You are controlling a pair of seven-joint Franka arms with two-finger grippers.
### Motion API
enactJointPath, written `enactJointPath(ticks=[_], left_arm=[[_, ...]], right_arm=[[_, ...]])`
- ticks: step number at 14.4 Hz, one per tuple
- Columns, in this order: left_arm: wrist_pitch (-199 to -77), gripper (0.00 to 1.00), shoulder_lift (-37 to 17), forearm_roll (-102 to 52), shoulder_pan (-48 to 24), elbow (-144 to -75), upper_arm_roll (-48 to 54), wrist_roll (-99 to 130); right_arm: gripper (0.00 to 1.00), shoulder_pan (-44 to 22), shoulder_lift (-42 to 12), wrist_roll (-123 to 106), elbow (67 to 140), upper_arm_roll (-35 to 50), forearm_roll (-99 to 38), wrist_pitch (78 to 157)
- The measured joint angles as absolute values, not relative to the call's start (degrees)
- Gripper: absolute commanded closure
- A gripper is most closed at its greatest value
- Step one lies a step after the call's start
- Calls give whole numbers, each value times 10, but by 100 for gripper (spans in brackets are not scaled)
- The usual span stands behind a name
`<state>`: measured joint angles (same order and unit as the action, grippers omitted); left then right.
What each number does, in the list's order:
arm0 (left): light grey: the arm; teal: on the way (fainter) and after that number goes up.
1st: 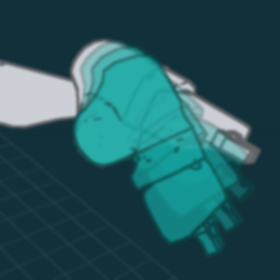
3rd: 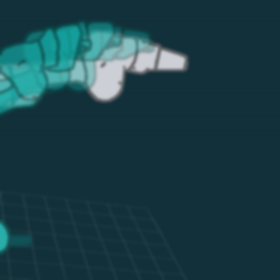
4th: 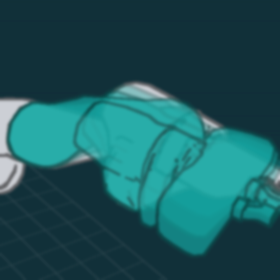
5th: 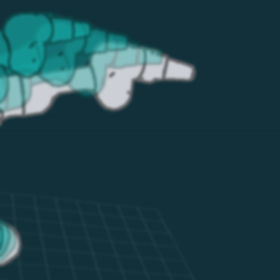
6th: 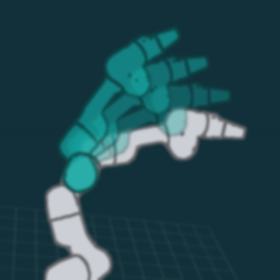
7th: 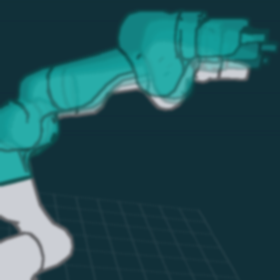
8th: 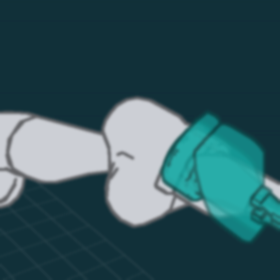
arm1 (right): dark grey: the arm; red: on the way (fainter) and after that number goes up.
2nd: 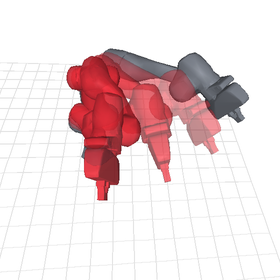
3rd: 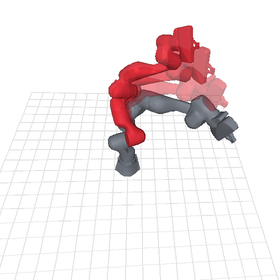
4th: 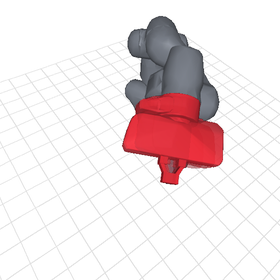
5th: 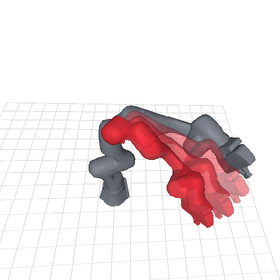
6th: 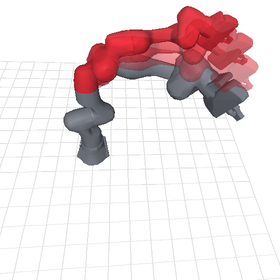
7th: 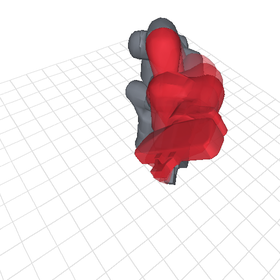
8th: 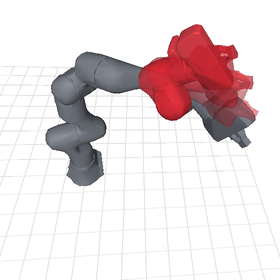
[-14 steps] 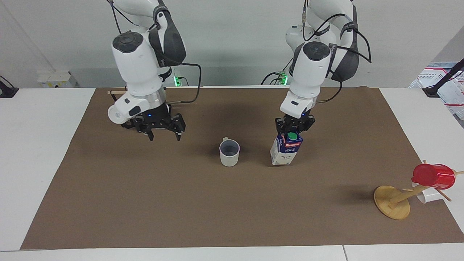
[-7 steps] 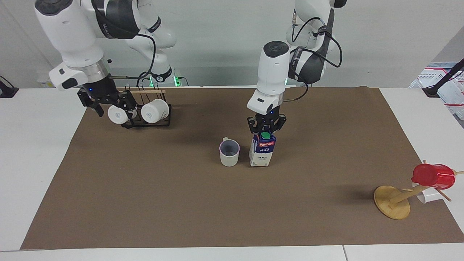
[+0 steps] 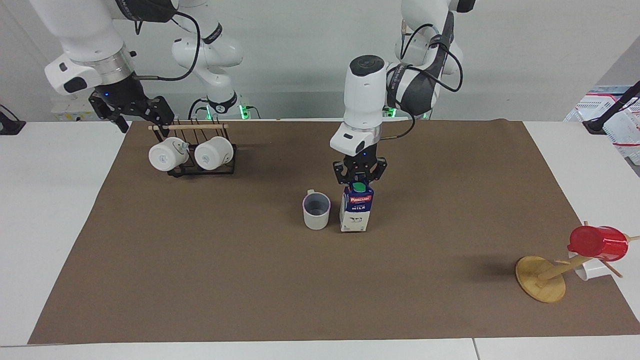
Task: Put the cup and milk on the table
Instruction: 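Lower the milk carton beside the white mug with the left gripper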
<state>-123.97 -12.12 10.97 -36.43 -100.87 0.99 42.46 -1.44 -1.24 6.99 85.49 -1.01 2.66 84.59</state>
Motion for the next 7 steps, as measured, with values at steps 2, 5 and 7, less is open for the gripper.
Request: enactJointPath(ticks=[2,5,7], left_arm=[[-1245,100,-125,110,-366,-1009,10,426],[-1245,100,-128,110,-366,-1009,10,427],[-1240,100,-128,110,-369,-1009,10,427]], right_arm=[[0,-13,-12,70,858,-10,27,846],[0,-12,-12,70,858,-11,18,846],[0,-12,-12,70,858,-11,13,846]])
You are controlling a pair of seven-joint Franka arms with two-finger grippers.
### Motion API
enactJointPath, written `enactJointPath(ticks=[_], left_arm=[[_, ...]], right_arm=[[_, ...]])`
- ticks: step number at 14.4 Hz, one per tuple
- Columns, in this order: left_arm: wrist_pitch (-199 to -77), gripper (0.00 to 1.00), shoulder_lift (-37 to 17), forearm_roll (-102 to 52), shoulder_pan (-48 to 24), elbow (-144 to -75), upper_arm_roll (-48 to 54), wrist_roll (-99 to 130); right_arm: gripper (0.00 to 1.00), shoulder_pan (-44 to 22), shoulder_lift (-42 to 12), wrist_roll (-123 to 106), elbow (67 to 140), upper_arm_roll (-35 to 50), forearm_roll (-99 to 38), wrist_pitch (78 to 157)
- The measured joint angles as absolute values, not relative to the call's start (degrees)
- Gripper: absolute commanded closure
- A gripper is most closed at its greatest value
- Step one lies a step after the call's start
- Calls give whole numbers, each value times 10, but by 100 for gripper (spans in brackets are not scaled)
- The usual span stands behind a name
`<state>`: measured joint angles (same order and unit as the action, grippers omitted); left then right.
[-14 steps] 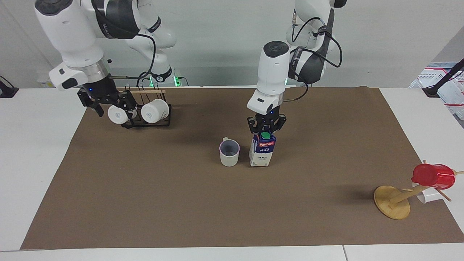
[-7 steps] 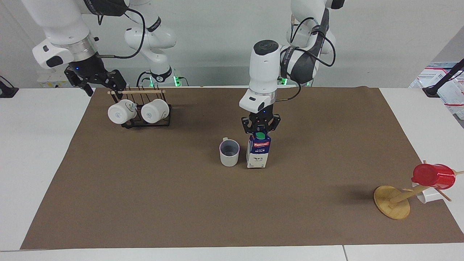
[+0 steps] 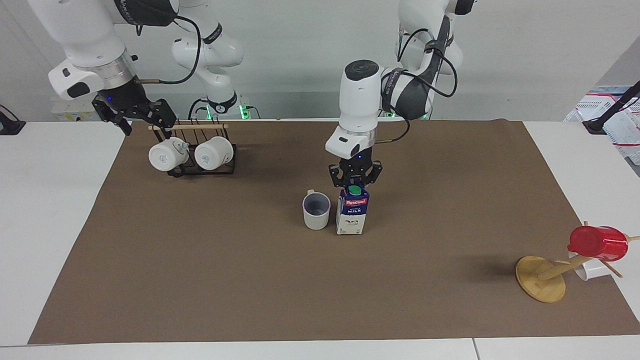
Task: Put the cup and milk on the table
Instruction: 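Lower the milk carton beside the white mug with the left gripper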
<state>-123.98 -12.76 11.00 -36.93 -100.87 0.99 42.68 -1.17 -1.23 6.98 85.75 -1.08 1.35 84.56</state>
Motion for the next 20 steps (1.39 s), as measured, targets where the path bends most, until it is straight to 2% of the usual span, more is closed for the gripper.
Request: enactJointPath(ticks=[10,11,12,13,14,20], left_arm=[[-1214,100,-127,110,-384,-1008,10,445],[-1214,62,-127,110,-384,-1008,10,446],[-1214,43,-127,110,-384,-1008,10,447],[-1214,10,-127,110,-384,-1008,9,448],[-1214,0,-127,110,-384,-1008,9,449],[-1214,0,-126,110,-379,-1003,4,452]], right_arm=[[0,-13,-12,70,848,-8,15,823],[0,-13,-12,69,848,-8,15,822],[0,-12,-12,70,848,-8,15,822],[0,-12,-12,69,848,-8,15,821],[0,-12,-12,70,849,-8,15,821],[0,-12,-12,70,849,-8,14,820]])
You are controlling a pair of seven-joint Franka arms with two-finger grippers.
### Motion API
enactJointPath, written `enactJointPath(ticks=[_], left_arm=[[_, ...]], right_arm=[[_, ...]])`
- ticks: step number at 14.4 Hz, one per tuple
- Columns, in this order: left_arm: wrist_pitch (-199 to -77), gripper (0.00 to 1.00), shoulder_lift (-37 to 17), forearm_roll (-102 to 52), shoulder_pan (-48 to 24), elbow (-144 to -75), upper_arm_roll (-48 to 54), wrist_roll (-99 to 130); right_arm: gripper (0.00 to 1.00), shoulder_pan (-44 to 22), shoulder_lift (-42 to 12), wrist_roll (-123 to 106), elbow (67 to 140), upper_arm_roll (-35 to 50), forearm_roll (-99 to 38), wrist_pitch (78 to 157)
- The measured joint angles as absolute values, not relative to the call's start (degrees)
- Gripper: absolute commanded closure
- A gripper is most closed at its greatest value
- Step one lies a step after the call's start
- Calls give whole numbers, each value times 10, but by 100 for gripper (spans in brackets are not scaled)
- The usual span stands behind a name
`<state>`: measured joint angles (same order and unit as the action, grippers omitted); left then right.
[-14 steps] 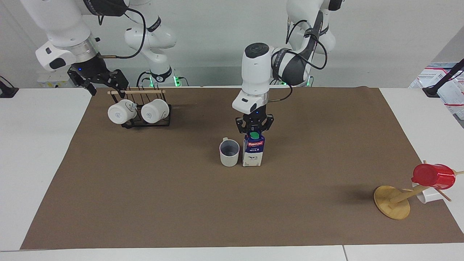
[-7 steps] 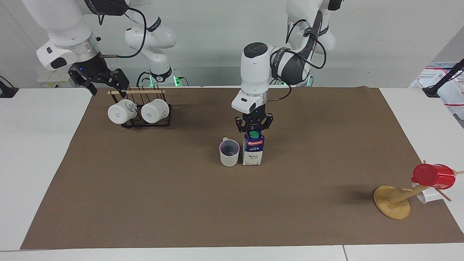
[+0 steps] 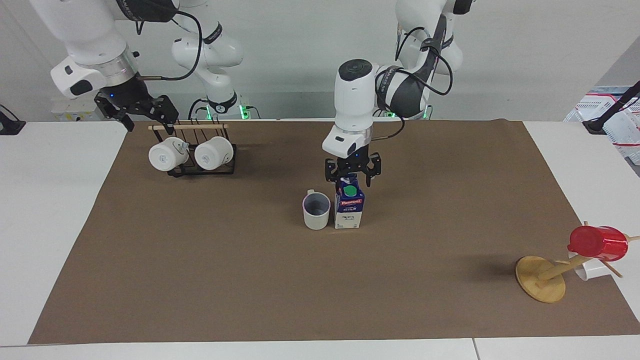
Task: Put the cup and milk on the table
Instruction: 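Lower the milk carton beside the white mug with the left gripper, then open the left gripper and withdraw it from the milk carton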
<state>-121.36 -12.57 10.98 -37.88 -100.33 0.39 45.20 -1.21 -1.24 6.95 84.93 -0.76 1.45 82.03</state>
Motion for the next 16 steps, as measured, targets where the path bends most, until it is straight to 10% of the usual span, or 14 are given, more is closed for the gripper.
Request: enactJointPath(ticks=[16], left_arm=[[-1104,0,-53,38,-143,-990,-12,163]], right_arm=[[0,-12,-12,70,849,-8,14,820]])
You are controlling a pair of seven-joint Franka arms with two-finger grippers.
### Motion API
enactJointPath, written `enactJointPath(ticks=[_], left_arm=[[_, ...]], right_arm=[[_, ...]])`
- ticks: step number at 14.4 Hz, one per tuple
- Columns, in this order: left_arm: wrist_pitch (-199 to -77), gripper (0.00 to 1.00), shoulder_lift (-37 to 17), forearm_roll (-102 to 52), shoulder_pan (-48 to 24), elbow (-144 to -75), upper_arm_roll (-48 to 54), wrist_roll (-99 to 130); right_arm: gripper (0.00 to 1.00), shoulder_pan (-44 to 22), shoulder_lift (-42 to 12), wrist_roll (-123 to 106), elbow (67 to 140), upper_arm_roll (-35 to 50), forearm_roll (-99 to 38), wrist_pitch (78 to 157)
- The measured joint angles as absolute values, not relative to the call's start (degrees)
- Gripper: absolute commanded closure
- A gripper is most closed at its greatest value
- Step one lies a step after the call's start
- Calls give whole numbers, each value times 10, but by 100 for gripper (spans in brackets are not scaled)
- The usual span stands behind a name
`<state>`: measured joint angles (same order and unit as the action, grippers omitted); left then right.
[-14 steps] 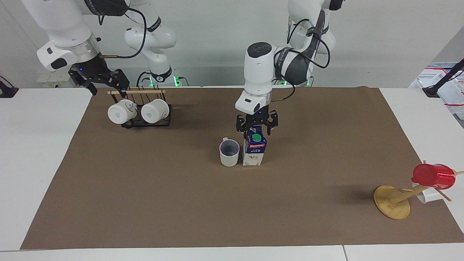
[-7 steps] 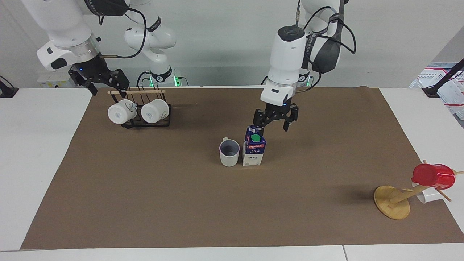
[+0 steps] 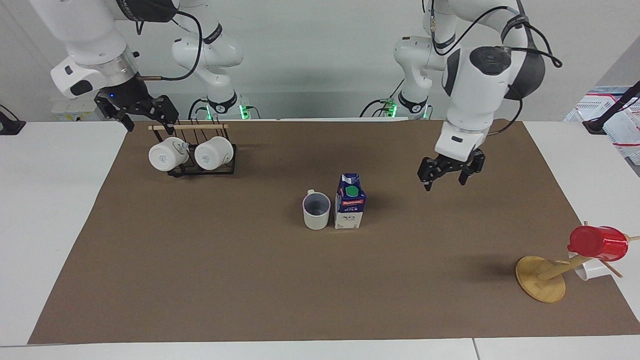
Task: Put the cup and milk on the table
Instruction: 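Open the left gripper and withdraw it from the milk carton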
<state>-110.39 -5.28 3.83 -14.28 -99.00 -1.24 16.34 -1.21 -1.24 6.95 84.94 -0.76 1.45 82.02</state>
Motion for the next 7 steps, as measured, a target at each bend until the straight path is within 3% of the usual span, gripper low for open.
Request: enactJointPath(ticks=[7], left_arm=[[-1034,0,-19,-19,-38,-975,-14,40]], right_arm=[[0,-12,-12,70,849,-8,14,820]])
